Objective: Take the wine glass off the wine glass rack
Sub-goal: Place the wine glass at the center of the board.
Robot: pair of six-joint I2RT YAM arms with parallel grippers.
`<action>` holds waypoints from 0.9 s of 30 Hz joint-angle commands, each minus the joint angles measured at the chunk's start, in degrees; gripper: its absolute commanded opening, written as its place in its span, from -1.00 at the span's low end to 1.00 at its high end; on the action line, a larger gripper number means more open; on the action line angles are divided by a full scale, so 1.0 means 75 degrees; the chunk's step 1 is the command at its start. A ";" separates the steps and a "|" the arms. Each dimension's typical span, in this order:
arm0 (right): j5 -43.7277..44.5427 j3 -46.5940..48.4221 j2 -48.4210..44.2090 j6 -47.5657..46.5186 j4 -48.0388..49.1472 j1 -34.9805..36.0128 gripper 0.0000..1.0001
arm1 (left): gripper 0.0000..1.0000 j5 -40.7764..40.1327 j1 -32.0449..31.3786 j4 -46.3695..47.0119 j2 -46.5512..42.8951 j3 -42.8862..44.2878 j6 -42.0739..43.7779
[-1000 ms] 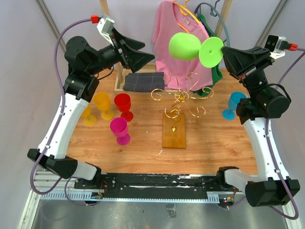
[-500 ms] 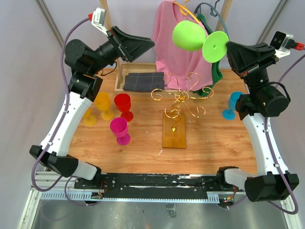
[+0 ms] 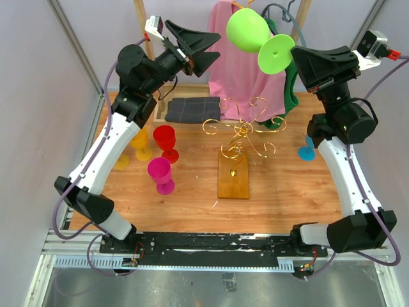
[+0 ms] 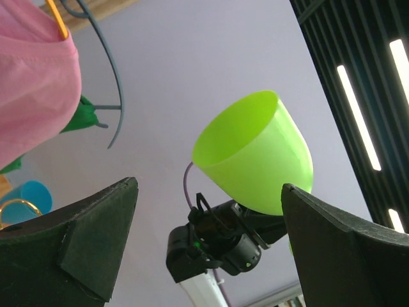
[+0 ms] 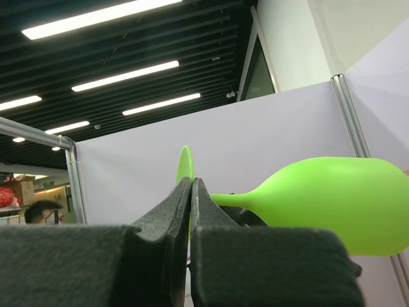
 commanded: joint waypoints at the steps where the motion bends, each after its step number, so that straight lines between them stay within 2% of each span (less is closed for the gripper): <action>1: -0.0258 0.0454 0.0244 -0.0476 0.0831 0.0270 -0.99 | 0.98 -0.0172 -0.0199 0.0105 0.0195 0.0407 -0.0830; 15: -0.0276 0.0482 0.0722 -0.0735 0.1337 0.0441 -0.99 | 0.99 -0.0439 -0.0208 0.0133 0.0314 0.1065 -0.1609; 27: -0.0278 0.0599 0.0970 -0.1348 0.1552 0.0728 -0.99 | 0.99 -0.0407 -0.0226 -0.0074 0.0344 0.0811 -0.1801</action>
